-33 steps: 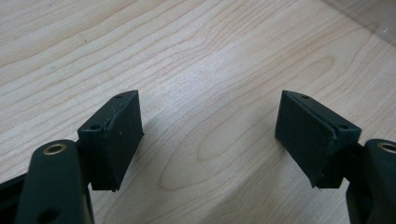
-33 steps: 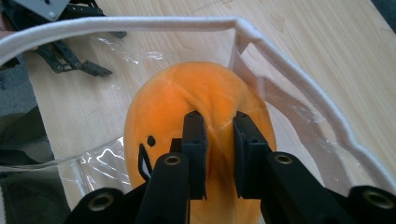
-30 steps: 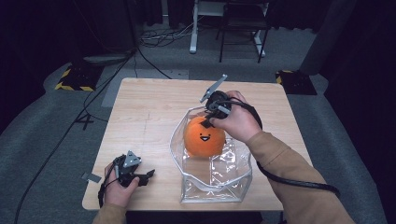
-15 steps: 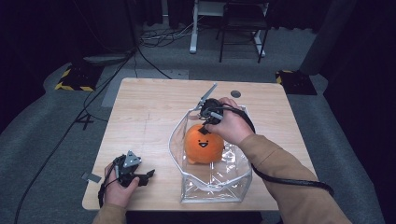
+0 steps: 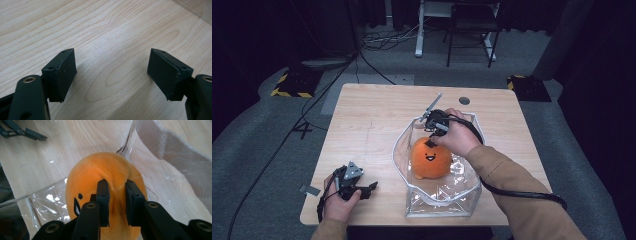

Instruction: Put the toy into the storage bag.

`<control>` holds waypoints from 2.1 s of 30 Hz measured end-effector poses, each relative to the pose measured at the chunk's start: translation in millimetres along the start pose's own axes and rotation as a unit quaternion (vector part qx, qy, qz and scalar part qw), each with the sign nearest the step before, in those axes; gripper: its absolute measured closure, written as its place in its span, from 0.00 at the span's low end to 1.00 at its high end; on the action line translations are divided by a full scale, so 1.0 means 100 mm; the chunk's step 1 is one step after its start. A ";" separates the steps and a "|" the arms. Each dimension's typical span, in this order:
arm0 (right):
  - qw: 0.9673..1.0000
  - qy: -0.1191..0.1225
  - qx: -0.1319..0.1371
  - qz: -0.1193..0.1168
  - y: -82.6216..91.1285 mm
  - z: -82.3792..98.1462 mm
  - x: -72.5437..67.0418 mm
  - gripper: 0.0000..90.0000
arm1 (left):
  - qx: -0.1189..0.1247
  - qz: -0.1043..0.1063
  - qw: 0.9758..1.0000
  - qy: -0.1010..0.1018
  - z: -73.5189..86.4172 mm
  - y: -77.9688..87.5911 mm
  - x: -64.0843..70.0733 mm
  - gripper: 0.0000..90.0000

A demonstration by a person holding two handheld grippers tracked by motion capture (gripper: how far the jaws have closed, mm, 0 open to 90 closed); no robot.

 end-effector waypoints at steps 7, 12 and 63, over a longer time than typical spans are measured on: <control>1.000 -0.002 -0.011 -0.002 -0.12 0.05 0.01 0.83 | 0.000 -0.001 1.000 -0.002 0.00 0.00 0.00 0.26; 1.000 -0.001 -0.008 -0.003 -0.13 0.06 0.00 0.81 | 0.000 -0.001 1.000 -0.002 0.00 0.00 0.00 0.26; 0.996 -0.007 0.085 0.037 0.59 0.27 -0.13 0.44 | 0.000 0.000 1.000 -0.002 0.00 0.00 0.00 0.26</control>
Point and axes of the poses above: each handheld gripper's, and its own axes: y roughly backward along the jaws, z roughly out of its underside, x roughly to its right, the point moved 1 cm from there along -y, roughly forward along the jaws, and after that the axes turned 15 degrees about y, right-handed, at the moved point
